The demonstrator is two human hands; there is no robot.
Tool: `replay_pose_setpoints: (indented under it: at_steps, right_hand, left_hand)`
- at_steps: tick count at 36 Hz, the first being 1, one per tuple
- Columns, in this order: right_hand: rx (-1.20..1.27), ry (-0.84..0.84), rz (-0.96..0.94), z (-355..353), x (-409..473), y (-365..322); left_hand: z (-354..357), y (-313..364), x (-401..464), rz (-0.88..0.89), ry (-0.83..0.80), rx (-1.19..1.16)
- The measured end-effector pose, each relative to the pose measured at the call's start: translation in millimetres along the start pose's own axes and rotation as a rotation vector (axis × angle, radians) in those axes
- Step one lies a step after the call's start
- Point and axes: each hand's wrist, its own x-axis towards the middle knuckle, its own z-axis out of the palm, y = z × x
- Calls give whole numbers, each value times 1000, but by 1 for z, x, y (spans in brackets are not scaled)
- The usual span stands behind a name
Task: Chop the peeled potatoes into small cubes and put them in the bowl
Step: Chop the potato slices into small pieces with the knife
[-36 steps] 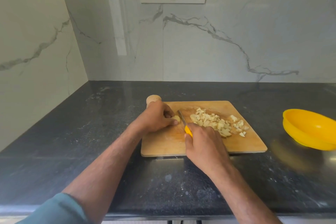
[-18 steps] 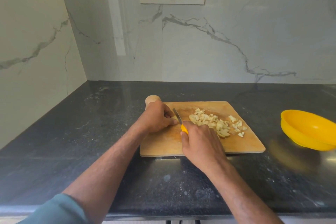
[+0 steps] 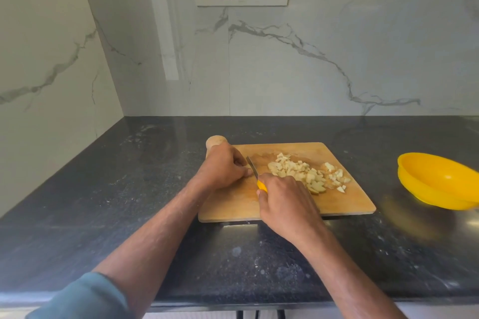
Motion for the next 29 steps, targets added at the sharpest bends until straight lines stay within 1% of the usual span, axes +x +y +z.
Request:
replay_pose_setpoints:
  at_steps: [5, 12, 15, 19, 29]
  right_hand:
    - [4, -20, -2, -1, -6, -1]
    - [-82, 8, 87, 4, -19, 1]
    - [-25, 43, 109, 4, -21, 0]
    - [43, 68, 81, 2, -19, 0]
    - [24, 86, 38, 7, -17, -8]
  left_hand:
    - [0, 0, -1, 1, 12, -2]
    - [0, -1, -4, 16, 10, 1]
    - [-2, -2, -4, 17, 3, 0]
    - [-5, -8, -3, 17, -14, 3]
    - [-5, -11, -1, 48, -16, -15]
